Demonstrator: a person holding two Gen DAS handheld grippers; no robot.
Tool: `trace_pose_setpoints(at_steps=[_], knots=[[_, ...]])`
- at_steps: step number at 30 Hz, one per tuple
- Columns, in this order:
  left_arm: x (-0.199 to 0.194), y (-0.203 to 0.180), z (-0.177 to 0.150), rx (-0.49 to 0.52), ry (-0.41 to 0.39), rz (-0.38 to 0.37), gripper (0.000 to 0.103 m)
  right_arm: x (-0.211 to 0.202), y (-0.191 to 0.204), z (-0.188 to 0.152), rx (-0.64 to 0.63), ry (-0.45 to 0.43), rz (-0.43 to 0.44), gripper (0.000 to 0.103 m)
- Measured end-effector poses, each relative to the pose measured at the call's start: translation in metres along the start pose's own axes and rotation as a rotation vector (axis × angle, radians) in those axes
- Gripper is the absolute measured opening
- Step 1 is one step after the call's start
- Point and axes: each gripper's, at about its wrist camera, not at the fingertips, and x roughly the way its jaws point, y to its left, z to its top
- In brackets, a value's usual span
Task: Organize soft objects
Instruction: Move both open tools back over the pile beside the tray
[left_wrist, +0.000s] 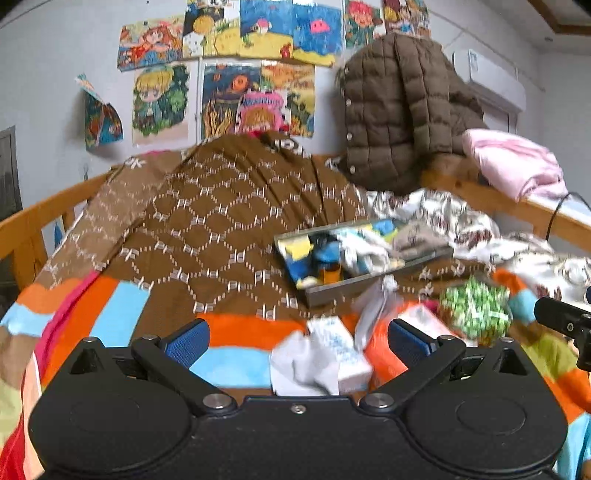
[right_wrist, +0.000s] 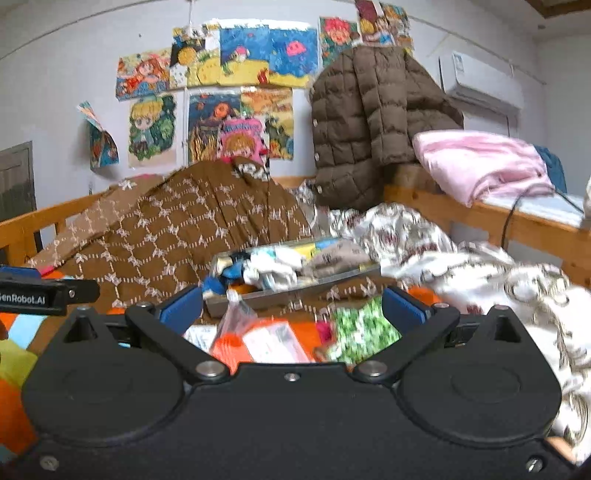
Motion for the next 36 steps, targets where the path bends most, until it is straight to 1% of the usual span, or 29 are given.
trace_pose_setpoints(at_steps=[5, 12, 17, 24, 30, 36], knots=[[0.0, -0.003, -0.015, 0.009, 0.039, 0.007, 0.102, 0.002, 0.001, -0.015, -0.005, 0.067, -0.008, 0.102], [0.002, -0.006, -0.027, 0.02, 0.083, 0.016, 0.102, 0.005, 0.009, -0.026, -0.041, 0.126, 0.017, 0.102], [0.003, -0.008, -0.033, 0.047, 0.113, 0.019, 0.102, 0.01, 0.014, -0.034, -0.061, 0.182, 0.044, 0.102], [0.005, -0.009, -0.042, 0.079, 0.154, 0.03, 0.102, 0.018, 0.02, -0.038, -0.084, 0.225, 0.064, 0.102], [0.008, -0.007, -0.045, 0.091, 0.169, 0.039, 0.102, 0.023, 0.024, -0.043, -0.101, 0.256, 0.076, 0.102], [0.013, -0.005, -0.047, 0.108, 0.171, 0.048, 0.102, 0.029, 0.025, -0.043, -0.099, 0.263, 0.092, 0.102]])
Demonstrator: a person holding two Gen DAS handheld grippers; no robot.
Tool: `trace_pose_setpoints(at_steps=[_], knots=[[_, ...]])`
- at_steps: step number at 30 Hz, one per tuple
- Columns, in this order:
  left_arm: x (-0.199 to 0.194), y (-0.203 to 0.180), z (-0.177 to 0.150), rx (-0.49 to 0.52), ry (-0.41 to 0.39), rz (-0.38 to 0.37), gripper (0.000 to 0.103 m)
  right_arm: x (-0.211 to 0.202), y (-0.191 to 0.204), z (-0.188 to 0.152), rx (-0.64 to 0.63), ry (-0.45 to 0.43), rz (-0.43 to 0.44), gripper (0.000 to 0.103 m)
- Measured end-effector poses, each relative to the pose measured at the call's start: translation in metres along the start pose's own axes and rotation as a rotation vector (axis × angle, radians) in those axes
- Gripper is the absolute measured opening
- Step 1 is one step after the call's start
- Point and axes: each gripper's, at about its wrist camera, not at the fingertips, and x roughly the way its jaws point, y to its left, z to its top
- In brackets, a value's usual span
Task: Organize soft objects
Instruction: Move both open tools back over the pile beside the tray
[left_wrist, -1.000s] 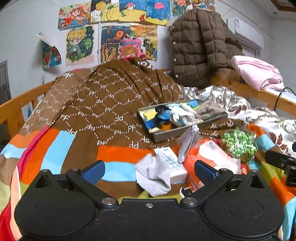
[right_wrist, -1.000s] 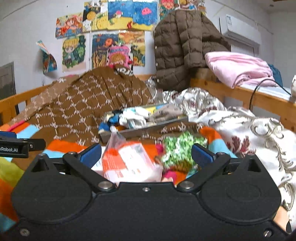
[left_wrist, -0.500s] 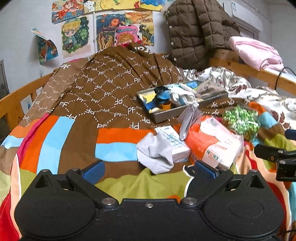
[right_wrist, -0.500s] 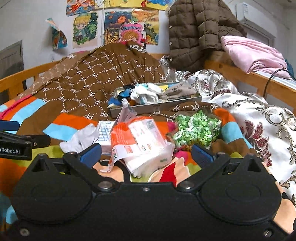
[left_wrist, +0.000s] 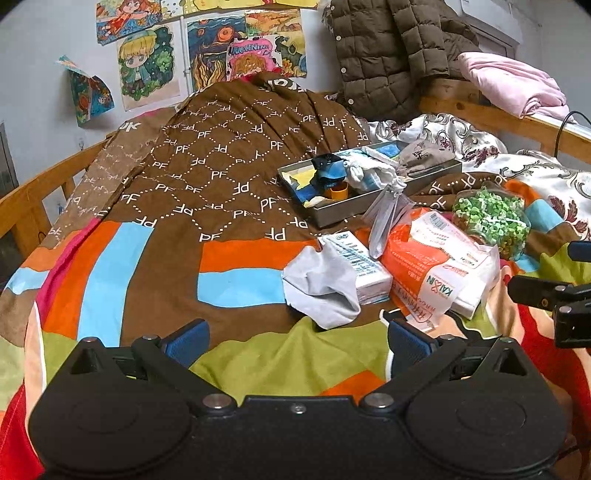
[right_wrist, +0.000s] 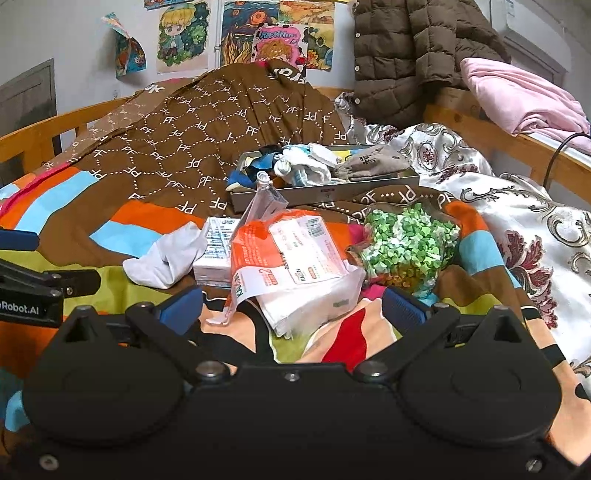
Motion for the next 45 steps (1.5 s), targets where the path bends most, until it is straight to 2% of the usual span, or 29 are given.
trace_pose_setpoints(at_steps=[16, 30, 33, 41, 45], knots=[[0.007, 0.019, 0.004, 0.017, -0.02, 0.022, 0.102, 0.024, 0.008, 0.003, -0.009, 0.004, 0.039, 0.102], [0.022, 0.036, 0.017, 0.063, -0.058, 0.036, 0.102, 0.045, 0.025, 0.013, -0.11, -0.068, 0.032, 0.102], [0.029, 0.042, 0.024, 0.078, -0.067, 0.021, 0.102, 0.055, 0.029, 0.02, -0.141, -0.101, 0.035, 0.102], [0.053, 0.062, 0.042, 0.107, -0.035, -0.023, 0.102, 0.102, 0.038, 0.042, -0.167, -0.092, 0.085, 0.102], [0.068, 0.065, 0.05, 0.136, -0.001, -0.11, 0.102, 0.129, 0.045, 0.061, -0.199, -0.107, 0.093, 0.102]])
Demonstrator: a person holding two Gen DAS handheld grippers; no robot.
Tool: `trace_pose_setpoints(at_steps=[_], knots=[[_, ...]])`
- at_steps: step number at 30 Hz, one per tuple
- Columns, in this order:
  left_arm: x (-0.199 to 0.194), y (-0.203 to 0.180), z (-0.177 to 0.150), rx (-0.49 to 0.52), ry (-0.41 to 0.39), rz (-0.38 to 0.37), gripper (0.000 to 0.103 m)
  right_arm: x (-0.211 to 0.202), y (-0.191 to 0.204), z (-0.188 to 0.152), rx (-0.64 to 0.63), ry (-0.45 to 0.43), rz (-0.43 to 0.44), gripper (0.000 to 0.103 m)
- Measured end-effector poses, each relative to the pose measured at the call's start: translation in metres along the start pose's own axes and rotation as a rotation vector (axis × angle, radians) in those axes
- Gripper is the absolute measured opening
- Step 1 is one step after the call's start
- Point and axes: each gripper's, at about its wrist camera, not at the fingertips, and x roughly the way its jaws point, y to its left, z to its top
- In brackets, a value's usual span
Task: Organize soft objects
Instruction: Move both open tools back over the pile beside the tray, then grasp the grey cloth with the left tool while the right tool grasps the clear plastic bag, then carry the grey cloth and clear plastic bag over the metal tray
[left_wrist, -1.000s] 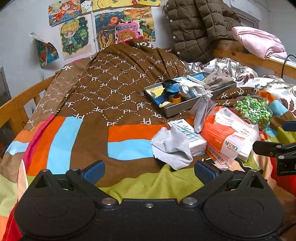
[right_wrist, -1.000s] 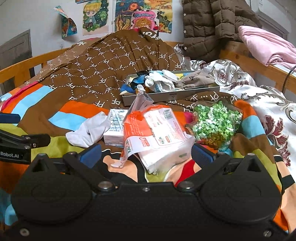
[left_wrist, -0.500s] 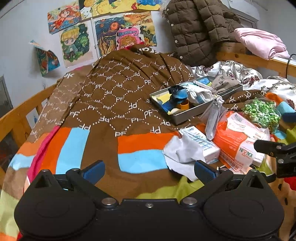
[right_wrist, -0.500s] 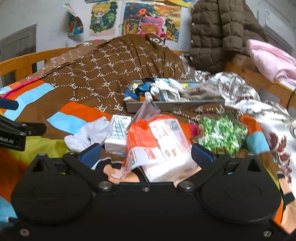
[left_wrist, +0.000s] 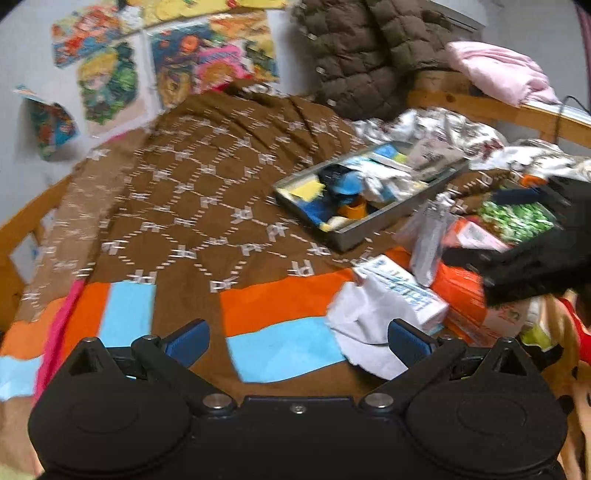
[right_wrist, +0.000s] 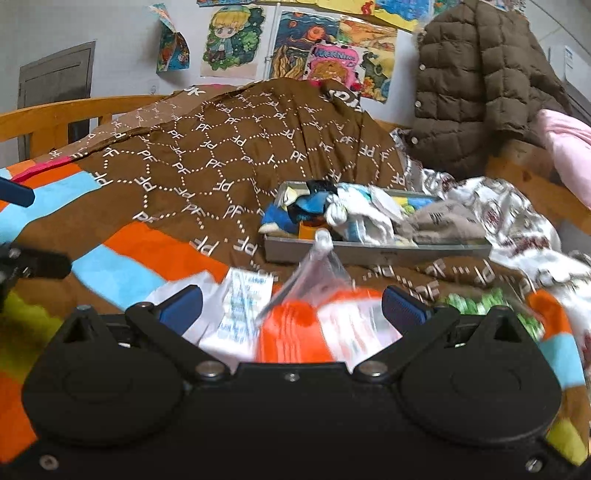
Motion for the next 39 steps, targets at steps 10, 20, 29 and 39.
trace_pose_setpoints(at_steps=[10, 20, 29, 39], knots=[[0.057, -0.022, 0.02, 0.147, 0.103, -0.202, 0.102, 0.059, -0.009, 0.021, -0.014, 0.032, 0.022, 0.102], [0.117, -0.021, 0.019, 0.118, 0.228, -0.313, 0.099, 0.091, -0.022, 0.008, 0.028, 0.118, 0.056, 0.093], [0.135, -0.02, 0.017, 0.102, 0.284, -0.386, 0.09, 0.109, -0.02, 0.006, 0.018, 0.145, 0.09, 0.061], [0.132, -0.022, 0.015, 0.081, 0.315, -0.445, 0.045, 0.098, -0.015, 0.009, -0.007, 0.14, 0.097, 0.022]])
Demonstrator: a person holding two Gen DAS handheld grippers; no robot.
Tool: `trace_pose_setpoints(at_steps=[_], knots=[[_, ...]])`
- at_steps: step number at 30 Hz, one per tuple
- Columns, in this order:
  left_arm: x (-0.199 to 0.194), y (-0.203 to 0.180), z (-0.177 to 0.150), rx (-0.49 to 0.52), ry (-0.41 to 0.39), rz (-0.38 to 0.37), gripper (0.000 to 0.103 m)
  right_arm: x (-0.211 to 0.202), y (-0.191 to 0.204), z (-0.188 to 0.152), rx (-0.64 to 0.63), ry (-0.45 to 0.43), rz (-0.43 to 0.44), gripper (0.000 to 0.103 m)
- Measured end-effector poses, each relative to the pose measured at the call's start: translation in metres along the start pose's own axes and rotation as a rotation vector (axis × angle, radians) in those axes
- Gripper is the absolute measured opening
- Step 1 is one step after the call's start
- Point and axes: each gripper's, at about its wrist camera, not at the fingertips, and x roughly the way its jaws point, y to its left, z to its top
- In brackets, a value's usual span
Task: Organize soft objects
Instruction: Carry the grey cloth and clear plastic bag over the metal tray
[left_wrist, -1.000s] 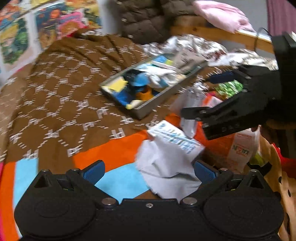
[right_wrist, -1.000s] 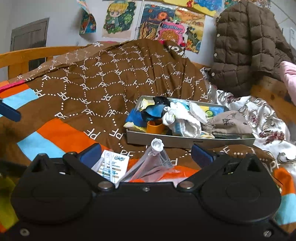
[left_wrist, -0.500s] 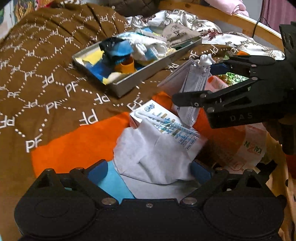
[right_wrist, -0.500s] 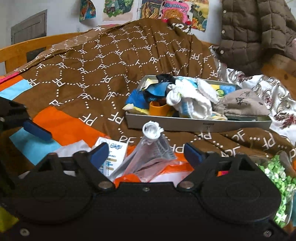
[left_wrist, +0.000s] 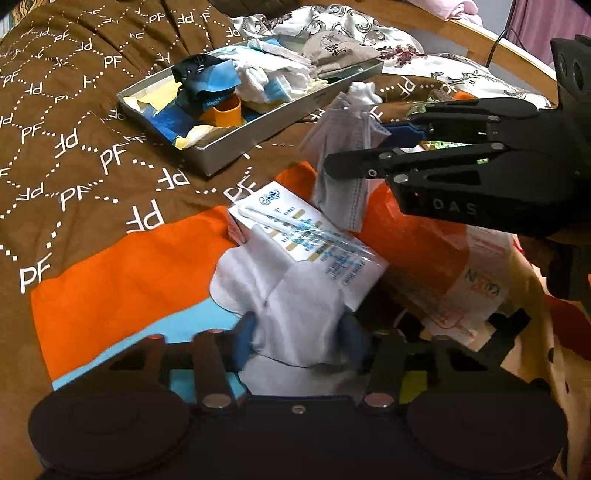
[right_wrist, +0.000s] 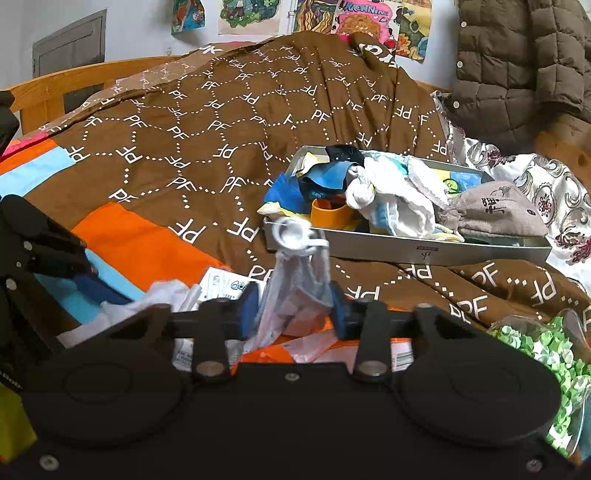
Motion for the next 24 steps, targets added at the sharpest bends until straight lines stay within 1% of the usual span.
trace_pose_setpoints(at_steps=[2, 3, 5, 8, 11, 16, 20, 24], knots=[[-0.002, -0.001, -0.001, -0.008, 0.0, -0.007, 0.033, -0.002, 0.001, 0.0, -0.006, -0.004, 0.002, 0.018], [-0.002, -0.002, -0.001, -0.01, 0.002, -0.005, 0.031, -0.003, 0.002, 0.0, -0.008, -0.006, 0.003, 0.016], [-0.004, -0.004, -0.002, -0.006, 0.001, 0.005, 0.02, -0.004, 0.002, 0.0, -0.01, -0.014, -0.001, 0.013], [-0.01, -0.008, -0.003, 0.006, -0.009, 0.031, 0.011, -0.006, 0.002, -0.001, -0.002, -0.018, -0.002, 0.011], [-0.02, -0.011, -0.002, 0.011, -0.035, 0.064, 0.008, -0.011, 0.002, -0.001, -0.004, -0.029, -0.002, 0.009], [-0.04, -0.011, 0.011, -0.013, -0.133, 0.088, 0.008, -0.023, 0.0, 0.003, -0.013, -0.08, -0.004, 0.006], [-0.048, -0.009, 0.034, -0.01, -0.227, 0.112, 0.008, -0.029, -0.005, 0.009, -0.003, -0.105, -0.022, 0.005], [-0.046, -0.006, 0.065, -0.009, -0.323, 0.131, 0.008, -0.033, -0.016, 0.019, 0.011, -0.133, -0.053, 0.005]])
